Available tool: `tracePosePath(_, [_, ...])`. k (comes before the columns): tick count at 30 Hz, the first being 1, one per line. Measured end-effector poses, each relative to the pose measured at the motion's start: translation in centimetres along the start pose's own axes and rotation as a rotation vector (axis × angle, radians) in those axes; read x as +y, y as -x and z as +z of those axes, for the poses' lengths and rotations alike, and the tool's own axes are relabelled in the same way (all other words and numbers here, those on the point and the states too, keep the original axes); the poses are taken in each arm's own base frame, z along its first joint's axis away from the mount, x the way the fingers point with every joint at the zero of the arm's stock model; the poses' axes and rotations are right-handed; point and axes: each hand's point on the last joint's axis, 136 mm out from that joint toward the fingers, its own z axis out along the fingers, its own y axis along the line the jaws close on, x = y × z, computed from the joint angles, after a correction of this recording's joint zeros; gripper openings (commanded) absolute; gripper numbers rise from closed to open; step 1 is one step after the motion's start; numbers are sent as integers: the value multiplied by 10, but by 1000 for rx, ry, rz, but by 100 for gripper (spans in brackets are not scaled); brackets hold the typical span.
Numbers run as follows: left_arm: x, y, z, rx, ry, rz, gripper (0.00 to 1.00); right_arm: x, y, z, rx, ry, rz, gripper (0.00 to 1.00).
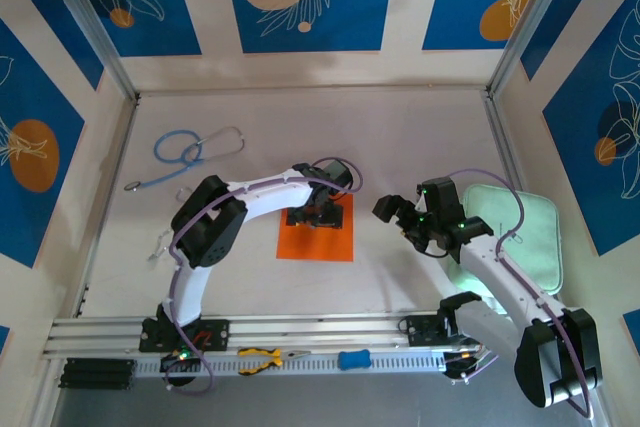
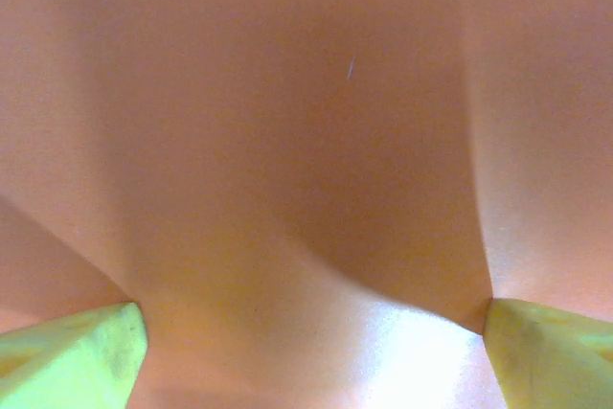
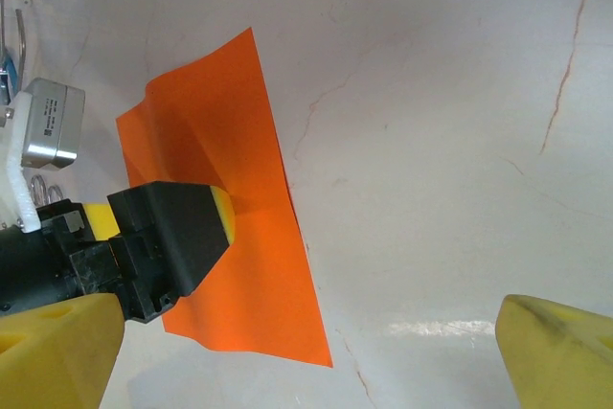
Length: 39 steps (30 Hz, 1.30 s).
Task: Fold a paper plane with a square sheet of paper (pick it up from the middle)
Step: First fold the square sheet of paper in half at the center of the table.
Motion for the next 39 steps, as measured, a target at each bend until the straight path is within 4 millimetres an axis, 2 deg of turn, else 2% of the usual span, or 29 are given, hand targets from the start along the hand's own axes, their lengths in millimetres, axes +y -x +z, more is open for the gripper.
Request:
tracePosePath(4, [0, 0, -1, -3, 0, 9, 79, -1, -1, 0, 1, 0, 0, 100])
tracePosePath(9, [-1, 0, -3, -21, -17, 36, 58, -1, 1, 0, -4, 4, 1, 100])
tracePosePath(17, [-5, -5, -9, -42, -72, 54, 42, 3, 9, -2, -23, 35, 0, 100])
tracePosePath(22, [-5, 0, -29, -84, -121, 57, 32, 1, 8, 1, -6, 32, 12, 100])
tracePosePath(30, [-16, 15, -64, -131, -377, 25, 32, 0, 11, -1, -1, 48, 34, 100])
tracePosePath(39, [-60, 24, -88, -91, -837, -18, 33, -3, 18, -1, -17, 32, 83, 99])
